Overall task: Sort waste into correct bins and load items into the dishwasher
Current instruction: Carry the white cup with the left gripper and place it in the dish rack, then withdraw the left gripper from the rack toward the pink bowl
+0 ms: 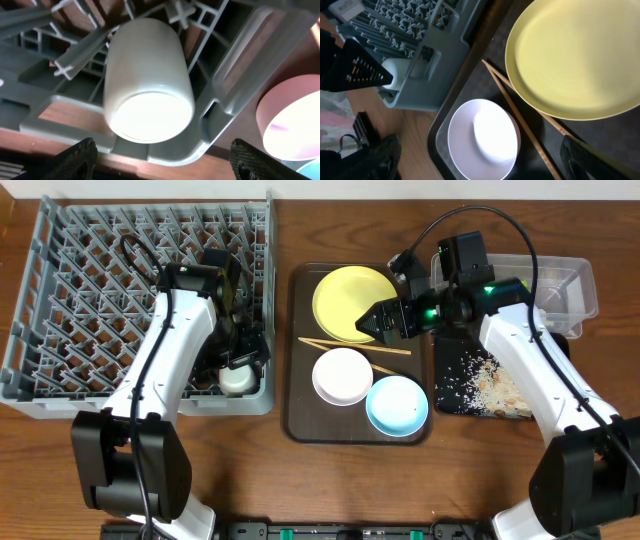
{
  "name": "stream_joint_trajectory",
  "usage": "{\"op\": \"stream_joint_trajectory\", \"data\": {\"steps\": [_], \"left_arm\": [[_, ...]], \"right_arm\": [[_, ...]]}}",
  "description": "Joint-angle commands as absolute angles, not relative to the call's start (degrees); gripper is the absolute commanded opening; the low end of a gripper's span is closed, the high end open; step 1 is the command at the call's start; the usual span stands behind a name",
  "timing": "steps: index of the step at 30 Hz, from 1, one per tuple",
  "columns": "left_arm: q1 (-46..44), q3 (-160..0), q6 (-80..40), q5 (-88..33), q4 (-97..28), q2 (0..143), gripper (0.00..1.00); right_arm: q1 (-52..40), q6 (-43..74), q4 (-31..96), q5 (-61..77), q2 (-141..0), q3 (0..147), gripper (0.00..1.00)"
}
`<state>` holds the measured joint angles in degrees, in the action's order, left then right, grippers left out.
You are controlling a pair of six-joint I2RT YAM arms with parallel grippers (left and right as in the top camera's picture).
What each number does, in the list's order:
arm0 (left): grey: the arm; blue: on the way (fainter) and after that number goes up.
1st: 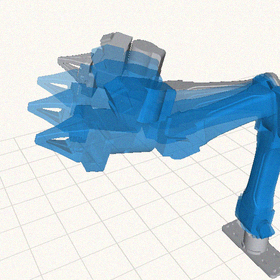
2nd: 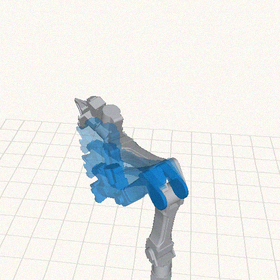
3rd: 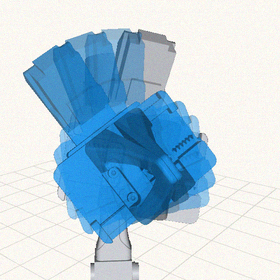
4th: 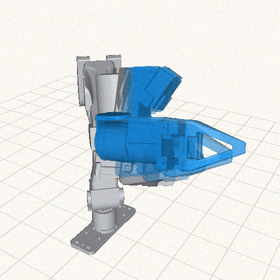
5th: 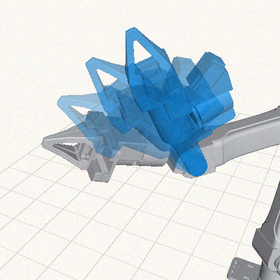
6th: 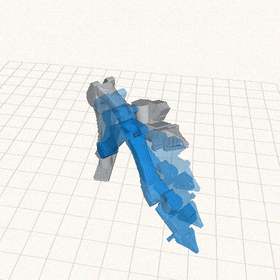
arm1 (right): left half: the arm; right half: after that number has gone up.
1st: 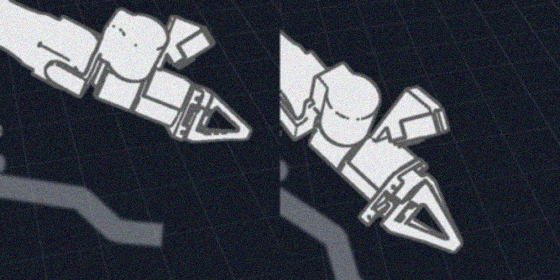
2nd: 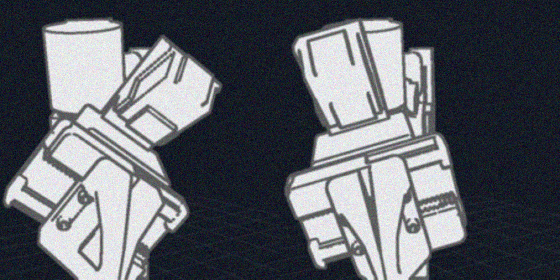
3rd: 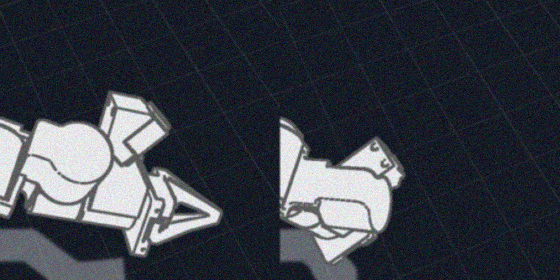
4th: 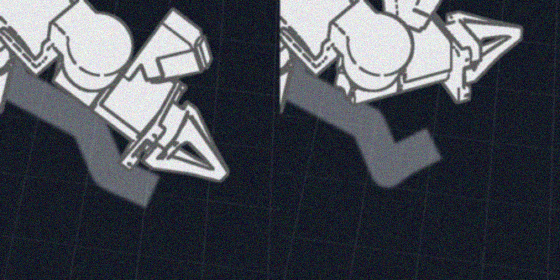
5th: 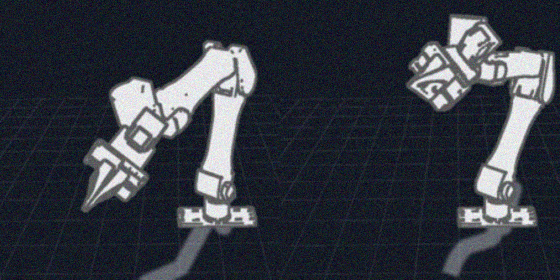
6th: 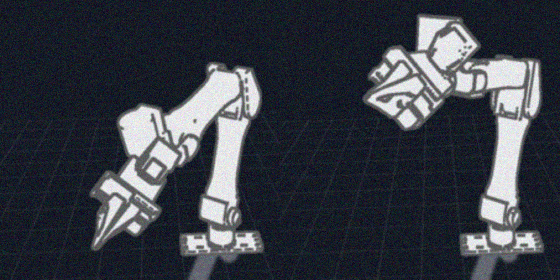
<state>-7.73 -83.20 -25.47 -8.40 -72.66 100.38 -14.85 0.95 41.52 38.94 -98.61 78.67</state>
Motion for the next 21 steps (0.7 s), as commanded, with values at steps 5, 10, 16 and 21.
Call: {"op": "stream_joint_trajectory", "data": {"steps": [5, 10, 16, 21], "left_arm": [[-8.2, -89.8, -24.4, -7.5, -74.2, 99.2, 0.81], [-11.6, -98.0, -23.3, -7.5, -76.3, 97.7, 0.79], [-19.1, -99.4, -22.9, -7.4, -74.0, 95.1, 0.79], [-22.8, -98.8, -23.2, -7.3, -73.6, 95.4, 0.79]], "right_arm": [[-15.3, -0.1, 40.7, 39.1, -96.1, 79.9, 0.99], [-14.9, 2.1, 41.9, 31.9, -91.5, 81.4, 0.99], [-15.0, 4.7, 45.2, 21.1, -84.9, 81.6, 0.99], [-15.1, 6.9, 45.5, 21.2, -84.7, 81.4, 0.99]]}}
